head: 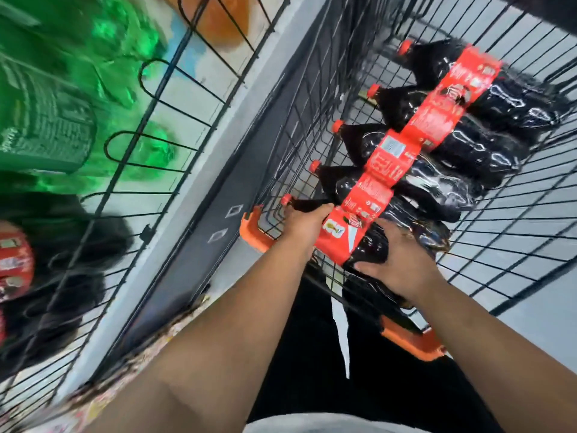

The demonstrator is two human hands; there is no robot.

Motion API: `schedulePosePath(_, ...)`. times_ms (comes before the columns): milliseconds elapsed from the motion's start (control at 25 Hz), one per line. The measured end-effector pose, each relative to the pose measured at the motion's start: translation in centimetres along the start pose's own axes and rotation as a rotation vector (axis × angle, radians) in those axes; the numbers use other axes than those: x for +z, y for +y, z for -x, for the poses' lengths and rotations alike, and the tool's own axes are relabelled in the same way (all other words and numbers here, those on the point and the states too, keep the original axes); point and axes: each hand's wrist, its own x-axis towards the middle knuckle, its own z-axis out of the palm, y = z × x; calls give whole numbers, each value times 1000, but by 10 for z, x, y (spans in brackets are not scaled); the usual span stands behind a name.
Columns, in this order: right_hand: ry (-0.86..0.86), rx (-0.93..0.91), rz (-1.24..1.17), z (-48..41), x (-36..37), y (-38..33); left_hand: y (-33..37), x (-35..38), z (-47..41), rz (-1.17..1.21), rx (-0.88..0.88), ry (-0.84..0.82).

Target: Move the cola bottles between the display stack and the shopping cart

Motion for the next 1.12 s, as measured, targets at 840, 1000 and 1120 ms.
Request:
schedulePosePath(840, 81, 21, 362, -28, 27, 19, -1, 20, -46, 200, 32, 77)
schedulePosePath(1000, 249, -5, 249, -23, 32, 26, 2, 25, -27, 244, 185, 28)
schedulePosePath(1120, 368, -21, 139, -20, 35, 29, 1, 32, -18, 248, 324, -46)
